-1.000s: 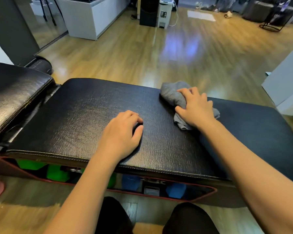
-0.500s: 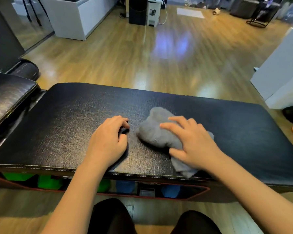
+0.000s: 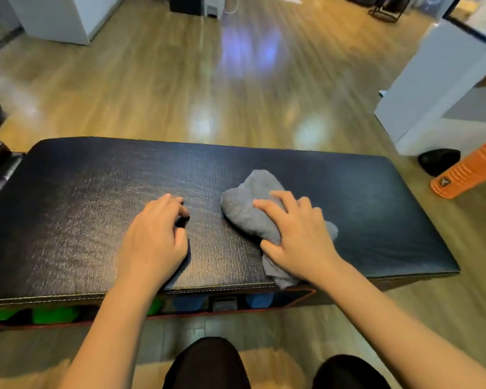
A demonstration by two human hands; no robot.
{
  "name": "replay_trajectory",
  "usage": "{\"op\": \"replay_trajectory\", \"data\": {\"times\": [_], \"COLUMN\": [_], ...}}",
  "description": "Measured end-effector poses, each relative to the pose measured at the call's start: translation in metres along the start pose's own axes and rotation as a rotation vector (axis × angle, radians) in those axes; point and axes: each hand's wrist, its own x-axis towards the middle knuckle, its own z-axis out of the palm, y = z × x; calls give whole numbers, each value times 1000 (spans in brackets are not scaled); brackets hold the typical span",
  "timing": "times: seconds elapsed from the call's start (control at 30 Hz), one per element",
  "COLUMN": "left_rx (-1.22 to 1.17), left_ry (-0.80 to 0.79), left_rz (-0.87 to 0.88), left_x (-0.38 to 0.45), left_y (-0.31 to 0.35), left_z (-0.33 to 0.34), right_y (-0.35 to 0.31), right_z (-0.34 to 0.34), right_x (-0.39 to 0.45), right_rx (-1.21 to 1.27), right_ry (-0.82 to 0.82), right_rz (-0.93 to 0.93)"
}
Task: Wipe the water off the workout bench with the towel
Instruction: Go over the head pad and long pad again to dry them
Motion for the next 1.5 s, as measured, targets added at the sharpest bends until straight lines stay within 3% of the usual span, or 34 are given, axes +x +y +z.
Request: {"op": "replay_trajectory", "data": {"times": [0.17, 0.3, 0.4, 0.57, 0.63, 0.77, 0.87, 1.07, 1.17, 1.27, 1.37, 1.5], "left_rx": [34, 70, 53, 40, 73, 173, 160, -96, -146, 107, 177, 203], "left_ry": [4, 33, 47, 37, 28, 15, 117, 147, 136, 108, 111, 127], "left_rz": [3, 33, 52, 68, 55, -3, -57, 131, 100, 188, 203, 205], "left_x": [6, 10, 8, 4, 4, 8, 5, -6, 4, 5, 4, 4], "left_y": [-1, -2, -2, -2, 1, 7, 35, 129, 142, 141, 137, 140], "left_z": [2, 6, 5, 1, 2, 6, 13, 64, 84, 101, 104, 105], "right_y": [-15, 14, 52, 138, 150, 119, 79, 71, 103, 155, 204, 216], "right_z": [-7, -3, 3, 8, 11, 8, 4, -2, -1, 5, 7, 9], "right_x": [-42, -26, 3, 55, 56, 29, -13, -56, -39, -4, 25, 29], "right_rx": [55, 93, 61, 73, 62, 11, -29, 49, 43, 25, 31, 27], "right_ry": [-51, -25, 0, 40, 50, 43, 41, 41, 44, 47, 49, 58], "right_rz": [-227, -229, -59, 379, 435, 266, 59, -62, 34, 258, 465, 494]}}
